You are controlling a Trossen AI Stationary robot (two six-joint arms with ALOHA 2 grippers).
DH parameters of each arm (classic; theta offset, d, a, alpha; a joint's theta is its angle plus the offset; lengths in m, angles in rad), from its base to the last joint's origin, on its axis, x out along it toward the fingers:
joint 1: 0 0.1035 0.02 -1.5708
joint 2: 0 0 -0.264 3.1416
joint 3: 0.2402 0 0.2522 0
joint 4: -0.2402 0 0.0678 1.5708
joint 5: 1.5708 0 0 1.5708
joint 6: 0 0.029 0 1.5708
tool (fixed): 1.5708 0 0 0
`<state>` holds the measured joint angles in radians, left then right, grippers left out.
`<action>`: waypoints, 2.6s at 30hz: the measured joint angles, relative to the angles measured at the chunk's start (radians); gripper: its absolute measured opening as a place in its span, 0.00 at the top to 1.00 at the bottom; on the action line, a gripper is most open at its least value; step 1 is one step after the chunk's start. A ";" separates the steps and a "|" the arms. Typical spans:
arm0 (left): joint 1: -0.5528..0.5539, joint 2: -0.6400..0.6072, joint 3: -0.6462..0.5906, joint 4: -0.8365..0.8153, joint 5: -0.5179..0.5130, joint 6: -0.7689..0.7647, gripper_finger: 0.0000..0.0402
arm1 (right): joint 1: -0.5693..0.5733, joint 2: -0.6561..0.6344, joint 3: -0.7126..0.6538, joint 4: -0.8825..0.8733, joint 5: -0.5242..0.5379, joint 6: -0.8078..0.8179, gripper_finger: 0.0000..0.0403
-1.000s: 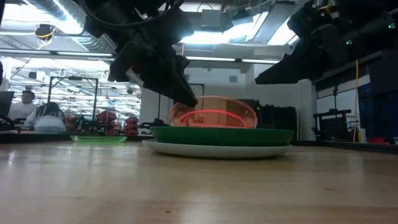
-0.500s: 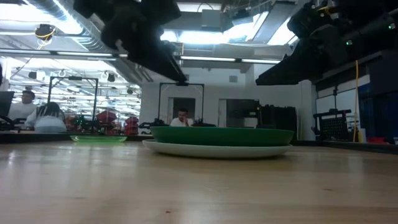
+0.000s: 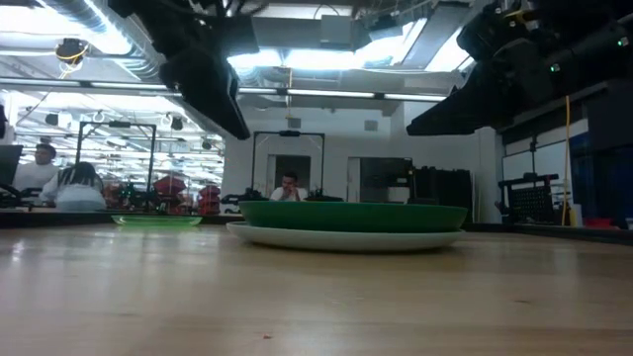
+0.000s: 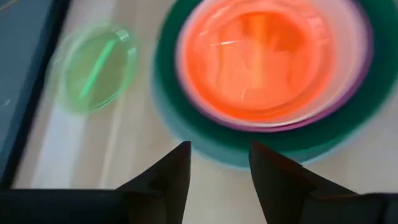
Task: Stack plastic plates
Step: Stack the left green plate on the orange plate
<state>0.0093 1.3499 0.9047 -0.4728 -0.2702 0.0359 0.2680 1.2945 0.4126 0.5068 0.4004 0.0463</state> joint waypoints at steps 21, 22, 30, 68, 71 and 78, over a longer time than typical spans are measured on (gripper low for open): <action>0.546 -0.005 -0.104 -0.138 -0.005 -0.032 0.69 | 0.000 0.000 0.000 -0.008 0.002 0.001 0.42; 0.562 -0.004 -0.121 -0.130 -0.003 -0.032 0.69 | 0.000 0.000 0.000 -0.008 0.002 0.001 0.42; 0.601 -0.004 -0.206 -0.091 0.053 -0.053 0.72 | 0.000 0.000 0.000 0.015 0.004 0.001 0.42; 0.628 0.154 -0.253 0.076 -0.074 0.008 0.99 | 0.000 0.000 0.000 0.014 0.003 0.001 0.42; 0.598 0.154 -0.253 0.072 -0.129 0.023 0.99 | 0.000 0.000 0.000 0.014 0.003 0.001 0.42; 0.437 0.154 -0.203 0.047 -0.165 0.002 0.99 | 0.000 0.000 0.000 0.014 0.004 0.001 0.42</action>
<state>0.4466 1.5043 0.7016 -0.4262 -0.4352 0.0382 0.2680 1.2945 0.4126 0.5213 0.4042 0.0471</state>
